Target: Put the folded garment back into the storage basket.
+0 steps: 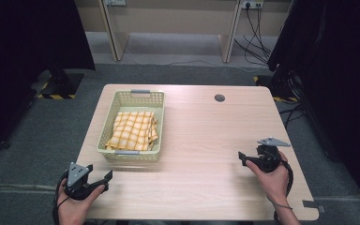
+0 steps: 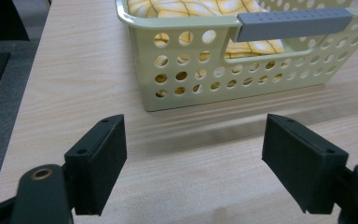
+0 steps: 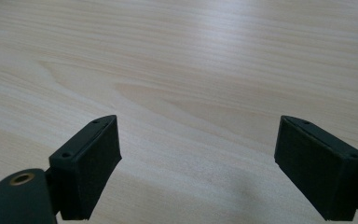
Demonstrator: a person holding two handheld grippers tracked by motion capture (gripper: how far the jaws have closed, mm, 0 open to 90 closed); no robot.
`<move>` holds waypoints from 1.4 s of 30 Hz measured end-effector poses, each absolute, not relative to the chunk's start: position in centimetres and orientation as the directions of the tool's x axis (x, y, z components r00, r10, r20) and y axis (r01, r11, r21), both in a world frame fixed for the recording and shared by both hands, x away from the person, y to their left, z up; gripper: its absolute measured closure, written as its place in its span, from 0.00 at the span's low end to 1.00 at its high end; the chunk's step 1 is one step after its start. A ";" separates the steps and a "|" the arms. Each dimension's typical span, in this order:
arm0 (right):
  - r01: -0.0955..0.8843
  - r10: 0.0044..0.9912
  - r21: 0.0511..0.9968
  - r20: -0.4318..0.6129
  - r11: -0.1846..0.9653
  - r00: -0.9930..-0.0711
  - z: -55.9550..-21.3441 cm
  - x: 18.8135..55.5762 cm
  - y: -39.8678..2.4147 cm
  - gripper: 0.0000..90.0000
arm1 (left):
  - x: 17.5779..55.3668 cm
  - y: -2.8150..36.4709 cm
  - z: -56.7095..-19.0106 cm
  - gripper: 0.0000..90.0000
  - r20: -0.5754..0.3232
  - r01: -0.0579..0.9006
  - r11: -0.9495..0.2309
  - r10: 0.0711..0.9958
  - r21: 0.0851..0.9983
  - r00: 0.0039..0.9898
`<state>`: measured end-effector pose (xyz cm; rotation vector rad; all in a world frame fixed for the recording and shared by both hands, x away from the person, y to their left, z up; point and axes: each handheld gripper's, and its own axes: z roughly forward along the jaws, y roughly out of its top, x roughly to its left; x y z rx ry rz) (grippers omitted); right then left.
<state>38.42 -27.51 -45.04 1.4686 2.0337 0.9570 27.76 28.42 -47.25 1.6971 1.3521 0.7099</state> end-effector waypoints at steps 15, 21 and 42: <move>0.621 0.955 0.765 0.029 0.169 -0.295 -45.4 38.0 -28.5 0.17 | 28.0 28.7 -47.9 0.24 -0.064 0.497 -0.068 0.968 0.865 0.243; 0.620 0.959 0.768 0.026 0.163 -0.284 -45.6 37.9 -28.9 0.17 | 28.1 28.8 -48.2 0.24 -0.062 0.501 -0.069 0.969 0.863 0.239; 0.610 0.968 0.780 0.023 0.138 -0.248 -45.9 37.6 -30.1 0.17 | 28.3 29.0 -48.9 0.24 -0.054 0.508 -0.070 0.973 0.859 0.226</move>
